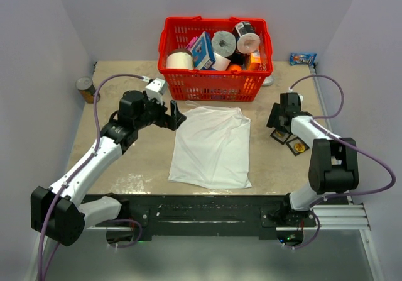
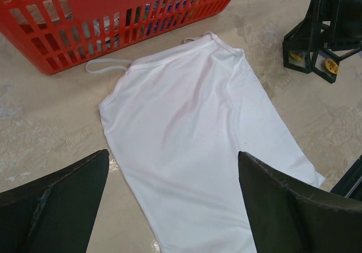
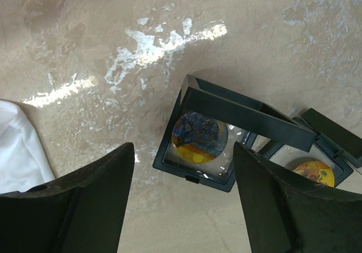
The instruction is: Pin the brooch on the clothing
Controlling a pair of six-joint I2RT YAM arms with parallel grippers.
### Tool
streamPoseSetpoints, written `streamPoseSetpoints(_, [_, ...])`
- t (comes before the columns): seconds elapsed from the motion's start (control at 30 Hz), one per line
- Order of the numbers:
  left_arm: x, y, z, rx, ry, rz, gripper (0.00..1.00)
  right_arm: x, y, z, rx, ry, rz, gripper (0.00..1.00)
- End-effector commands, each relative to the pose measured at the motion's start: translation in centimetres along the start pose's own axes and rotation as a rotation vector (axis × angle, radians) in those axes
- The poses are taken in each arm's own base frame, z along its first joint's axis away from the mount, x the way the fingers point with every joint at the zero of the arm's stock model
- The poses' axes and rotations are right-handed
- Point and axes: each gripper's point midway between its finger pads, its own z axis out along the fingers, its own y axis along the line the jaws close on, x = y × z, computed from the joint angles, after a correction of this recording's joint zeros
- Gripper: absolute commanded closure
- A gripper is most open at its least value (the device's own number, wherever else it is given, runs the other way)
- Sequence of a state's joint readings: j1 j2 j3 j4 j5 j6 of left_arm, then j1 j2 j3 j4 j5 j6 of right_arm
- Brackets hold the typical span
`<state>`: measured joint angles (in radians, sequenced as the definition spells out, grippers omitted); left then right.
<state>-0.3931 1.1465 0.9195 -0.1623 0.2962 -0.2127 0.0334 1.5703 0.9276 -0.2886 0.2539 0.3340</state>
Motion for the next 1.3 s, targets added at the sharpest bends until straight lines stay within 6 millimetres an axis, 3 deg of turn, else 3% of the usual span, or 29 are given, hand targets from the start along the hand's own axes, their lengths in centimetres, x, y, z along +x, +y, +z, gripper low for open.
streamPoseSetpoints(0.0, [-0.6,-0.5,-0.2,0.027,-0.029,0.031,0.01,-2.1,-0.3,0.3,0.009,-0.063,0.017,0.28])
streamPoseSetpoints(0.93, [-0.7,-0.7,-0.4,0.038,-0.035,0.031,0.01,-0.2,-0.1,2.6,0.003,0.020,0.029,0.35])
streamPoseSetpoints(1.27, [-0.8,-0.7,-0.4,0.037,-0.040,0.032,0.01,0.1,0.1,2.7,-0.005,0.035,0.024,0.49])
